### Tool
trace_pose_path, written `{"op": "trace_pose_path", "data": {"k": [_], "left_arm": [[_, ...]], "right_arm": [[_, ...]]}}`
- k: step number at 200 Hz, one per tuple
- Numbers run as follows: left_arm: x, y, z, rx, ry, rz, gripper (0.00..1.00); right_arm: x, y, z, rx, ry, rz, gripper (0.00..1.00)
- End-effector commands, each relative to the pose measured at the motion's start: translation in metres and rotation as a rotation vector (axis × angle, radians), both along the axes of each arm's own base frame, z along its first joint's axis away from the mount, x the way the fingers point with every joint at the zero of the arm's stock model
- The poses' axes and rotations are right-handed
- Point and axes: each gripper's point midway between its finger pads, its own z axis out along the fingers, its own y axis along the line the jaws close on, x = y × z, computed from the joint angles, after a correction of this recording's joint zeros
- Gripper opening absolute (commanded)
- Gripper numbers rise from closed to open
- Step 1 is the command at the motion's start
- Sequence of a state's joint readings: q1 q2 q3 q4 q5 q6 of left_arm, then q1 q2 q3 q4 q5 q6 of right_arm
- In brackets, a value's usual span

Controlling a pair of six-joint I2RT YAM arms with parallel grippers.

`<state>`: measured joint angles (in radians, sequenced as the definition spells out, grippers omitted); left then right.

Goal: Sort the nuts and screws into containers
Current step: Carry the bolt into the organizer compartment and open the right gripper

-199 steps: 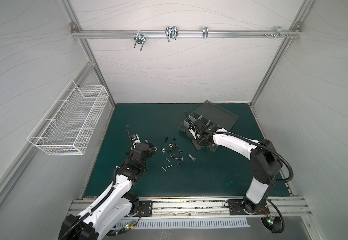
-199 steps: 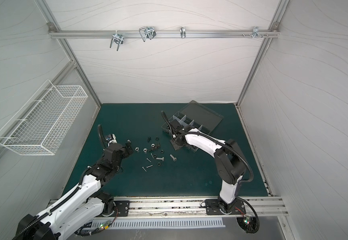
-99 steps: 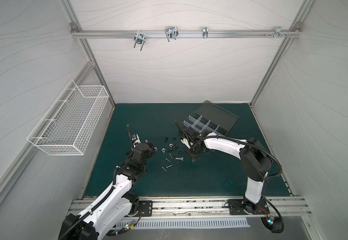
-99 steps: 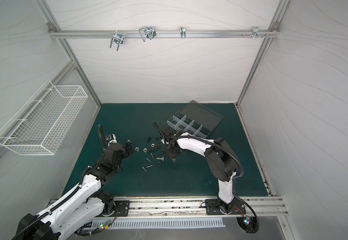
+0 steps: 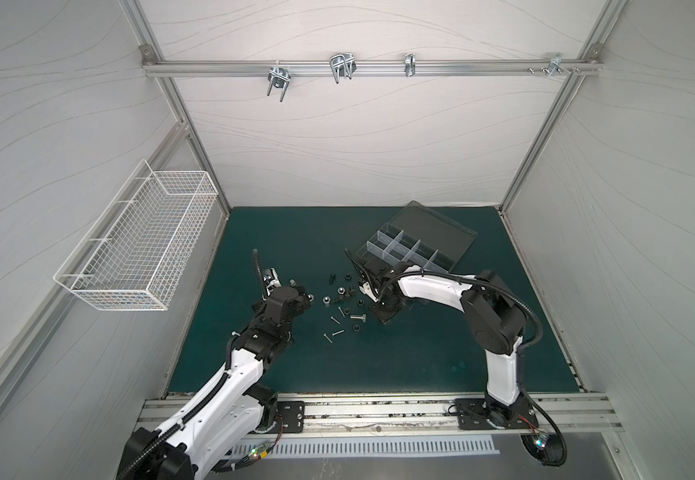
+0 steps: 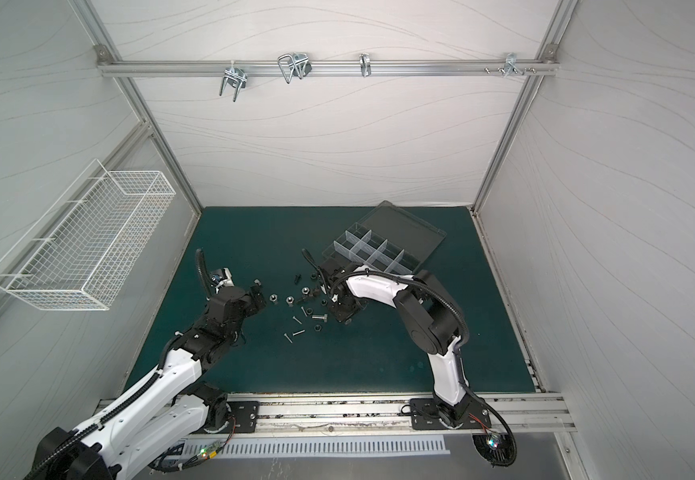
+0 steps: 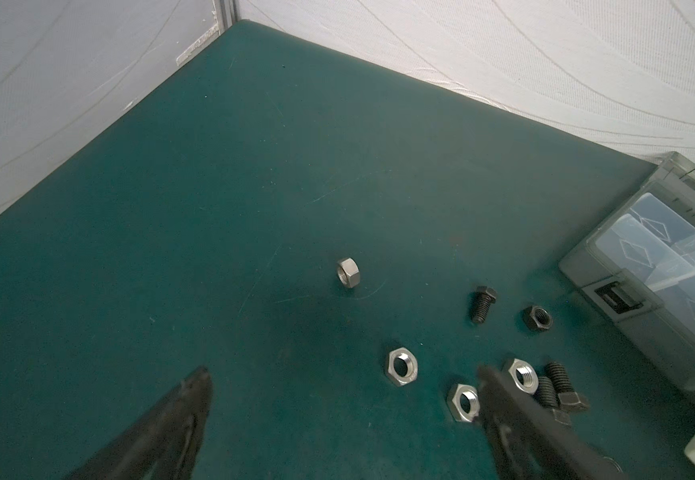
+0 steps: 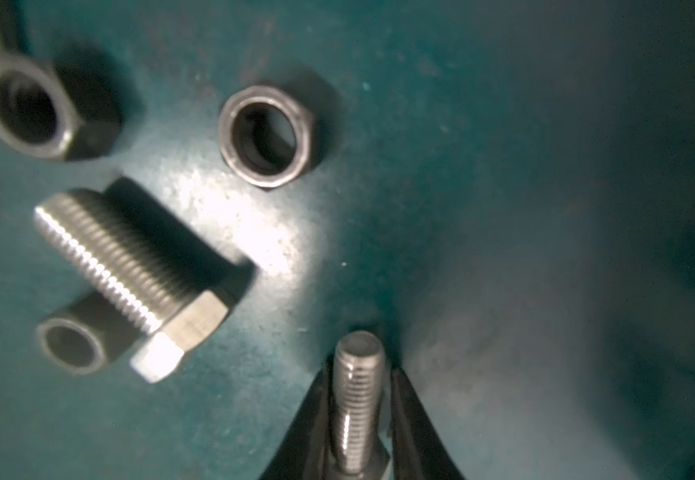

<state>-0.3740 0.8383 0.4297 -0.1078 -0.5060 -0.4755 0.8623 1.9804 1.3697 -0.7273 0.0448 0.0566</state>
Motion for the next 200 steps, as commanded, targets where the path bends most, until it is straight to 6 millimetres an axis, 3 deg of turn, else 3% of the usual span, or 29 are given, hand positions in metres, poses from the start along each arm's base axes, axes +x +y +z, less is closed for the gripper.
{"op": "trace_pose_path", "data": {"k": [1, 37, 87, 113, 155, 200], "left_arm": [[0.004, 0.003, 0.018, -0.014, -0.054, 0.031, 1.0], [0.003, 0.004, 0.019, -0.014, -0.059, 0.035, 1.0], [0.002, 0.005, 0.019, -0.017, -0.062, 0.036, 1.0], [0.002, 0.004, 0.019, -0.018, -0.062, 0.034, 1.0], [0.002, 0.004, 0.018, -0.018, -0.059, 0.031, 1.0], [0.003, 0.003, 0.018, -0.023, -0.059, 0.029, 1.0]], "right_arm": [[-0.005, 0.003, -0.001, -0.015, 0.022, 0.016, 0.15], [0.006, -0.003, 0.017, -0.017, -0.042, 0.0, 0.0], [0.039, -0.022, 0.067, 0.025, -0.163, -0.066, 0.0], [0.059, -0.043, 0.088, 0.022, -0.234, -0.125, 0.0], [0.086, -0.086, 0.094, 0.006, -0.247, -0.281, 0.0], [0.107, -0.103, 0.085, -0.014, -0.26, -0.333, 0.0]]}}
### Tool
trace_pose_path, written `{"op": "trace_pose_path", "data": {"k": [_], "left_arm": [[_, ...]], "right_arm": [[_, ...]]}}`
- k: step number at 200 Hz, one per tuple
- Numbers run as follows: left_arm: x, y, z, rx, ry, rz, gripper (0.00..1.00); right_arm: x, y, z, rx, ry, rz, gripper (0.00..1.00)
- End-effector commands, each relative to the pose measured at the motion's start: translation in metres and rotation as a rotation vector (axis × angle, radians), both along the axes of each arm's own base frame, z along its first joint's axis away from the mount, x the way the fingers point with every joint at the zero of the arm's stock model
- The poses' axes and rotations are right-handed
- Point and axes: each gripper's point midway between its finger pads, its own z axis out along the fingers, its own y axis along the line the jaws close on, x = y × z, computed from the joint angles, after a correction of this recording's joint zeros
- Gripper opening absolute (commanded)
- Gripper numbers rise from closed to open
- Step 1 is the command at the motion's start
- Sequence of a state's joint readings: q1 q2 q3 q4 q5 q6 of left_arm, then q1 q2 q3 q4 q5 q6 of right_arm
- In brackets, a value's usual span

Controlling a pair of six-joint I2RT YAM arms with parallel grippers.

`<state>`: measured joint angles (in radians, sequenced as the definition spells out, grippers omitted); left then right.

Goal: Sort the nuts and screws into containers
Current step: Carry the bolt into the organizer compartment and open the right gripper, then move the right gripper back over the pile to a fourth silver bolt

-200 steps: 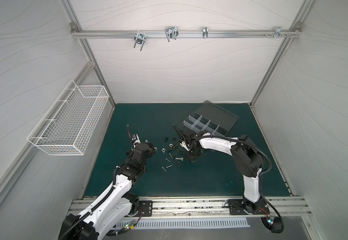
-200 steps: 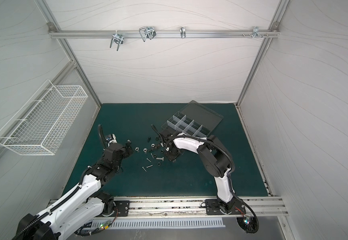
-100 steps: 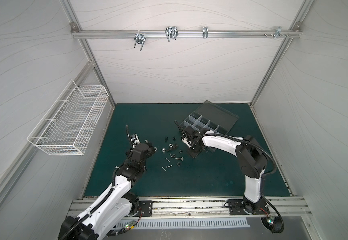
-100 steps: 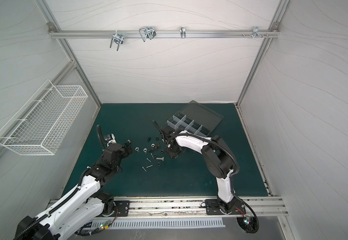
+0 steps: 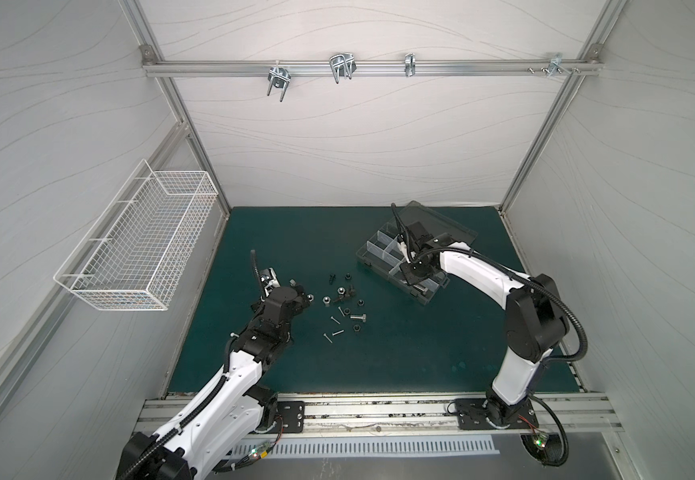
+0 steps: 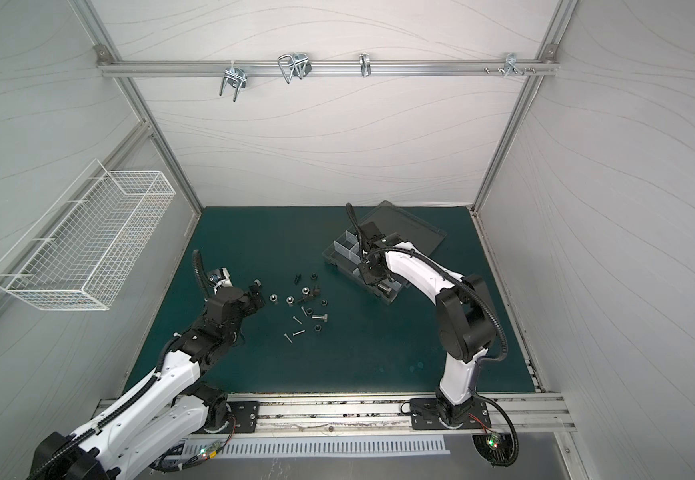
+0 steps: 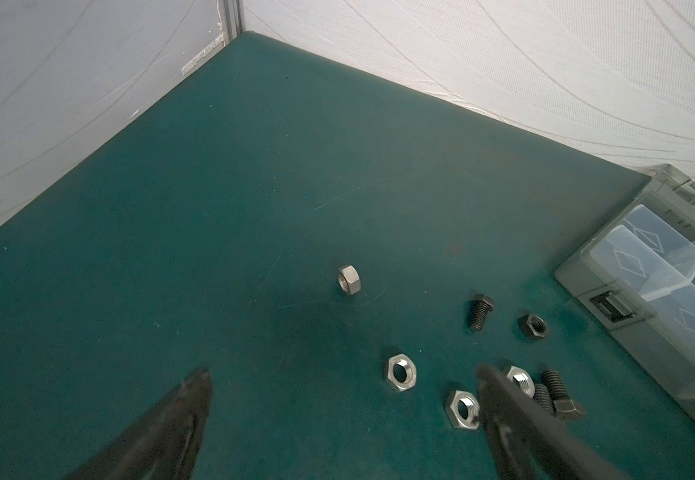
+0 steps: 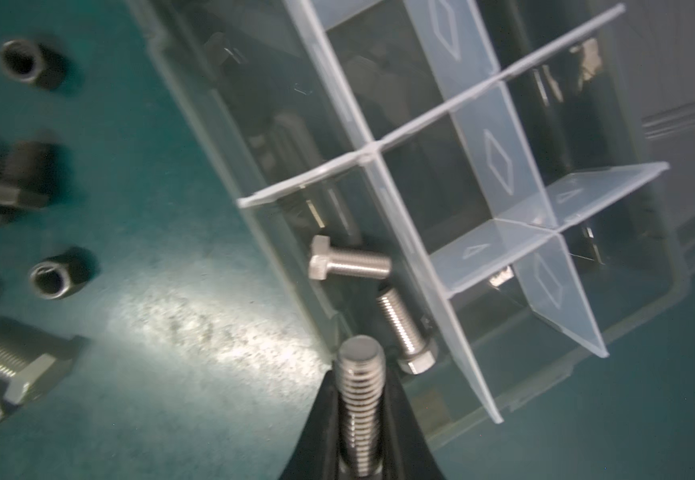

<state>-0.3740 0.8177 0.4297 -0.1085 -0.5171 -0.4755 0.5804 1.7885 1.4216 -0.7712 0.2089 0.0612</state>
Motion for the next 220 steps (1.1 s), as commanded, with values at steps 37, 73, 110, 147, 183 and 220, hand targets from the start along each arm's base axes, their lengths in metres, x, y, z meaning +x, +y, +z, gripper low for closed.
{"op": "trace_pose_path", "data": {"k": [37, 73, 110, 147, 183, 220], "left_arm": [[0.003, 0.002, 0.013, -0.016, -0.038, 0.023, 1.0], [0.003, 0.003, 0.014, -0.015, -0.04, 0.029, 1.0], [0.003, 0.003, 0.015, -0.016, -0.044, 0.029, 1.0], [0.004, 0.003, 0.017, -0.016, -0.049, 0.03, 1.0], [0.005, 0.003, 0.018, -0.013, -0.05, 0.03, 1.0], [0.006, 0.002, 0.019, -0.013, -0.049, 0.03, 1.0]], "right_arm": [[0.015, -0.008, -0.018, -0.095, -0.001, 0.001, 0.02], [0.014, -0.007, -0.027, -0.094, 0.016, 0.004, 0.27], [0.011, -0.005, -0.02, -0.08, 0.006, 0.001, 0.4], [0.001, 0.016, -0.002, -0.041, -0.025, 0.051, 0.42], [-0.033, 0.072, 0.006, 0.024, -0.043, 0.238, 0.42], [-0.074, 0.125, -0.007, 0.017, -0.037, 0.471, 0.42]]}}
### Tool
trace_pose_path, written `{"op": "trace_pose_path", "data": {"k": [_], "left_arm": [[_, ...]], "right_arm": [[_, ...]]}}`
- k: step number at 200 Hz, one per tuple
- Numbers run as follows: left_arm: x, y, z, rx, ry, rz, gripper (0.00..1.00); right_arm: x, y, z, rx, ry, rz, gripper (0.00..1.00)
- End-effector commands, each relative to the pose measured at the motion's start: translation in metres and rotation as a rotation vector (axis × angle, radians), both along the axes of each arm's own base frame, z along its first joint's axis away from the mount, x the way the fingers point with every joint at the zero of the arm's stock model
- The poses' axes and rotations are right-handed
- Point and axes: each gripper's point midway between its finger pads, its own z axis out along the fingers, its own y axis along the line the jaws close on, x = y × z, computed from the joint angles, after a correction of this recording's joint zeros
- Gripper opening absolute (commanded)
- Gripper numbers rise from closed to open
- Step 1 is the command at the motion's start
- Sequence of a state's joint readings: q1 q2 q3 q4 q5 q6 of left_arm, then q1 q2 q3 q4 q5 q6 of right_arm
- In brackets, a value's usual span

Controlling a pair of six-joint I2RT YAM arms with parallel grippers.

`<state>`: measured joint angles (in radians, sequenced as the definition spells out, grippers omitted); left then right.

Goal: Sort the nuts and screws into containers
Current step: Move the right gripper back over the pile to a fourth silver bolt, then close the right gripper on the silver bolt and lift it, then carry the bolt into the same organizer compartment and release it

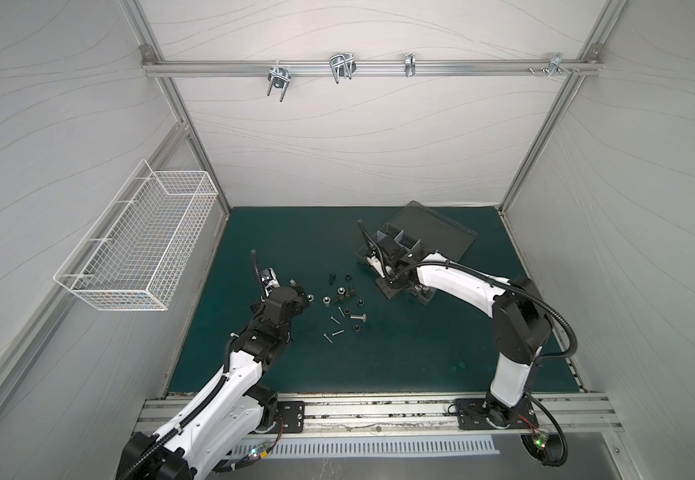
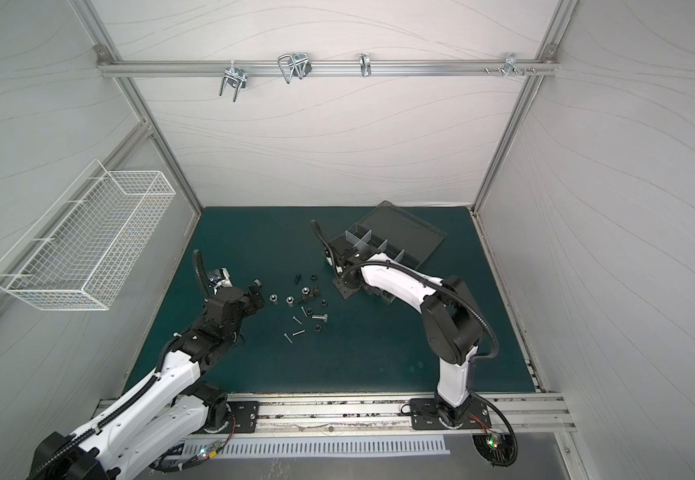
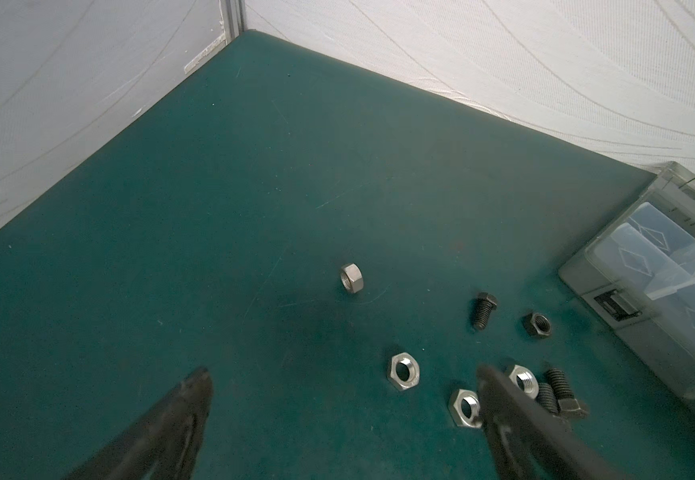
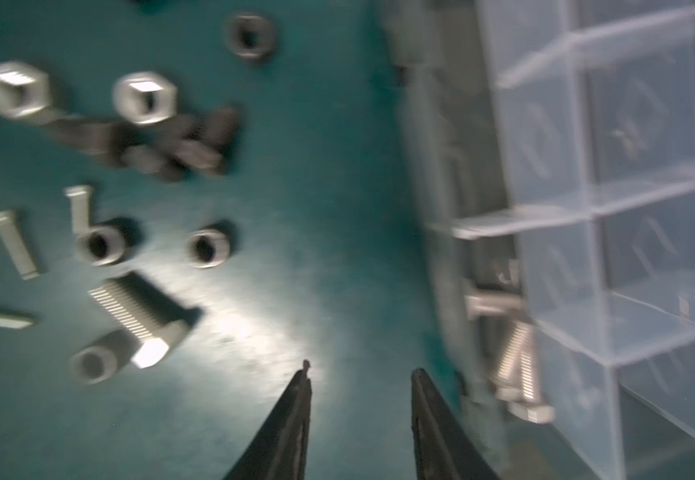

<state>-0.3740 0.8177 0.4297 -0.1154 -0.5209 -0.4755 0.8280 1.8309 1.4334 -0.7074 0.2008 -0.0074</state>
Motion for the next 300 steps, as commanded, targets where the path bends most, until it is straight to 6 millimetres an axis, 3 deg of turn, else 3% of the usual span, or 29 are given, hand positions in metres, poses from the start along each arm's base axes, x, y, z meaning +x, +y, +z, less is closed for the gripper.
{"op": "trace_pose_path", "data": {"k": [1, 48, 105, 235, 300], "left_arm": [[0.007, 0.001, 0.02, -0.017, -0.056, 0.027, 1.0], [0.007, 0.002, 0.019, -0.017, -0.054, 0.029, 1.0], [0.004, 0.003, 0.018, -0.022, -0.057, 0.035, 1.0], [0.003, 0.003, 0.016, -0.027, -0.054, 0.036, 1.0], [0.001, 0.005, 0.016, -0.023, -0.056, 0.041, 1.0]], "right_arm": [[-0.024, 0.031, 0.0, 0.011, -0.006, 0.161, 0.42], [-0.057, 0.07, -0.021, 0.002, 0.021, 0.335, 0.39], [-0.062, 0.088, -0.043, -0.018, 0.066, 0.411, 0.38], [-0.064, 0.084, -0.083, -0.087, 0.133, 0.424, 0.37], [-0.069, 0.072, -0.092, -0.108, 0.179, 0.404, 0.22]]}}
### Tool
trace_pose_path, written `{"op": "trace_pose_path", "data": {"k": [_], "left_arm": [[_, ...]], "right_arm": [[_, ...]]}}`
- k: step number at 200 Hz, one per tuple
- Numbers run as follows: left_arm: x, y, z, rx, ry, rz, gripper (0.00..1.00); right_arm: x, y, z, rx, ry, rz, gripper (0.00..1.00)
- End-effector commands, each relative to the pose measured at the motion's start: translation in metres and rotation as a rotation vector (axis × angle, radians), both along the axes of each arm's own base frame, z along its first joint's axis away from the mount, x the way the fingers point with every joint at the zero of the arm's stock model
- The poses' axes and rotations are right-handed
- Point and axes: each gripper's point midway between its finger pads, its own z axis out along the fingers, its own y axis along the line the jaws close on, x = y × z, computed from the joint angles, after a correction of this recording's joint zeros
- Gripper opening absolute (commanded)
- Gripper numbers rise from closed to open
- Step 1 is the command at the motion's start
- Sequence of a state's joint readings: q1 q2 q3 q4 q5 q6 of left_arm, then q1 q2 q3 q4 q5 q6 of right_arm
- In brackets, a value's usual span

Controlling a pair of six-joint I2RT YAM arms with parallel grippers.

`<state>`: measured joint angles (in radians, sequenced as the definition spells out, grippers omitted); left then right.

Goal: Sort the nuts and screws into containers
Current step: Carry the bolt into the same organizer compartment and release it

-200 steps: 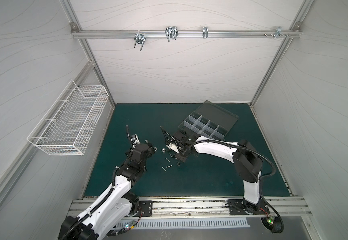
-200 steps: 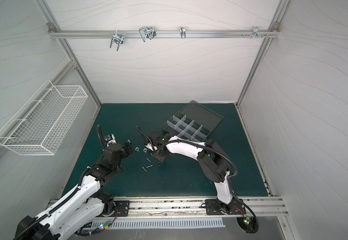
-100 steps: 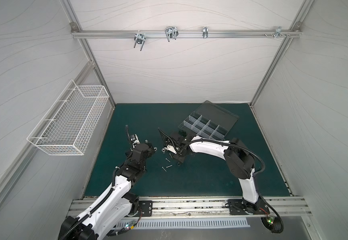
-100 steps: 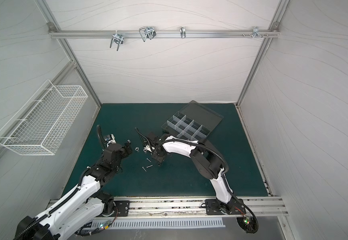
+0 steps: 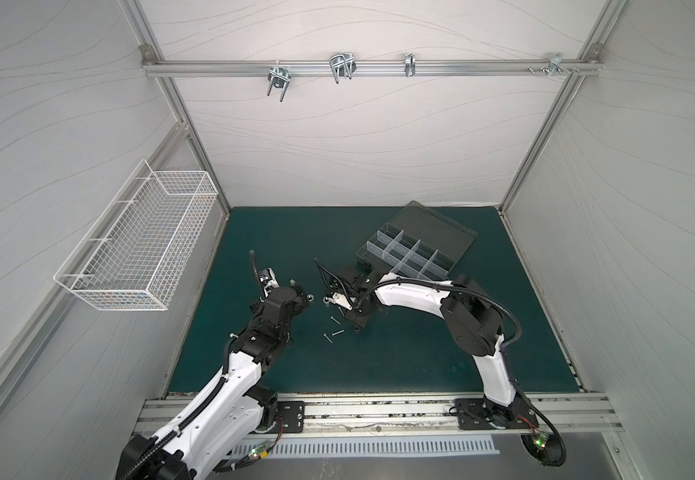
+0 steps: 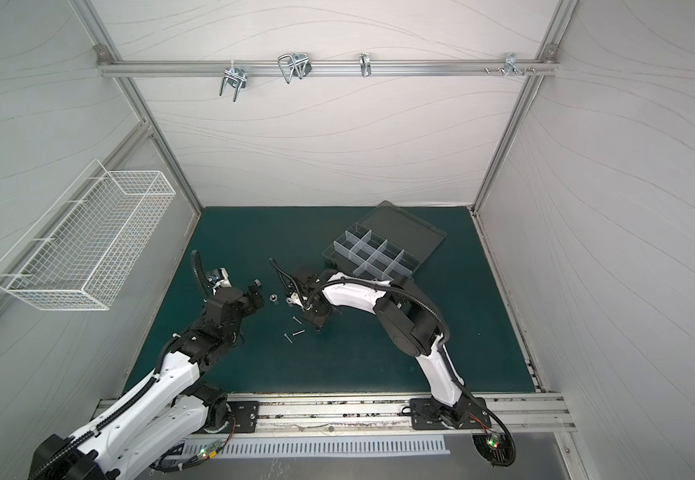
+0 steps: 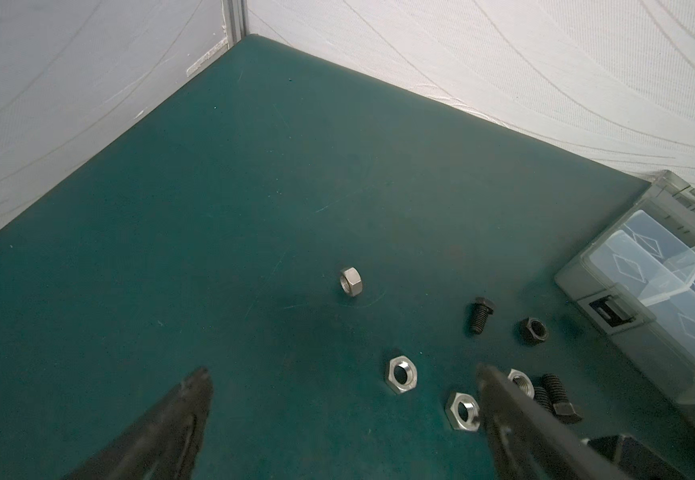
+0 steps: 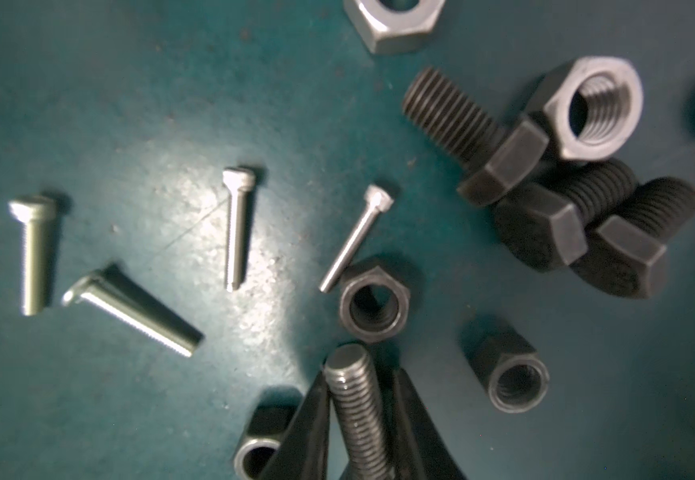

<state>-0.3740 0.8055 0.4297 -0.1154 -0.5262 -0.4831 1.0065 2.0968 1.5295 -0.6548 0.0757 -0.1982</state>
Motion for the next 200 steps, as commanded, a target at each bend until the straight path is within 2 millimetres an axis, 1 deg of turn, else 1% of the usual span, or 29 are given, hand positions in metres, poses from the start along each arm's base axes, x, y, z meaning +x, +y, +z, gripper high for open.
{"op": "trace_pose_path", "data": {"k": [1, 34, 63, 86, 113, 142, 151, 178, 200], "left_arm": [[0.002, 0.004, 0.012, -0.015, -0.042, 0.032, 1.0], [0.001, 0.004, 0.012, -0.017, -0.043, 0.033, 1.0], [0.001, 0.004, 0.012, -0.018, -0.045, 0.035, 1.0], [0.001, 0.005, 0.014, -0.018, -0.051, 0.036, 1.0], [0.001, 0.005, 0.015, -0.021, -0.055, 0.036, 1.0], [0.0, 0.004, 0.014, -0.025, -0.056, 0.036, 1.0], [0.0, 0.004, 0.015, -0.027, -0.057, 0.033, 1.0], [0.0, 0.003, 0.014, -0.032, -0.056, 0.03, 1.0], [0.001, 0.002, 0.016, -0.041, -0.063, 0.028, 1.0]], "right_arm": [[-0.008, -0.012, -0.013, -0.052, 0.046, 0.007, 0.22], [-0.009, -0.017, -0.006, -0.054, 0.036, 0.002, 0.11], [-0.003, -0.025, 0.002, -0.062, -0.007, -0.031, 0.04], [0.004, -0.031, 0.018, -0.038, -0.037, -0.062, 0.0], [0.015, -0.038, 0.039, 0.024, -0.066, -0.137, 0.0], [0.037, -0.057, 0.062, 0.074, -0.112, -0.223, 0.0], [0.044, -0.064, 0.066, 0.081, -0.127, -0.25, 0.0], [0.074, -0.091, 0.079, 0.074, -0.189, -0.356, 0.0], [0.098, -0.113, 0.086, 0.065, -0.217, -0.445, 0.0]]}}
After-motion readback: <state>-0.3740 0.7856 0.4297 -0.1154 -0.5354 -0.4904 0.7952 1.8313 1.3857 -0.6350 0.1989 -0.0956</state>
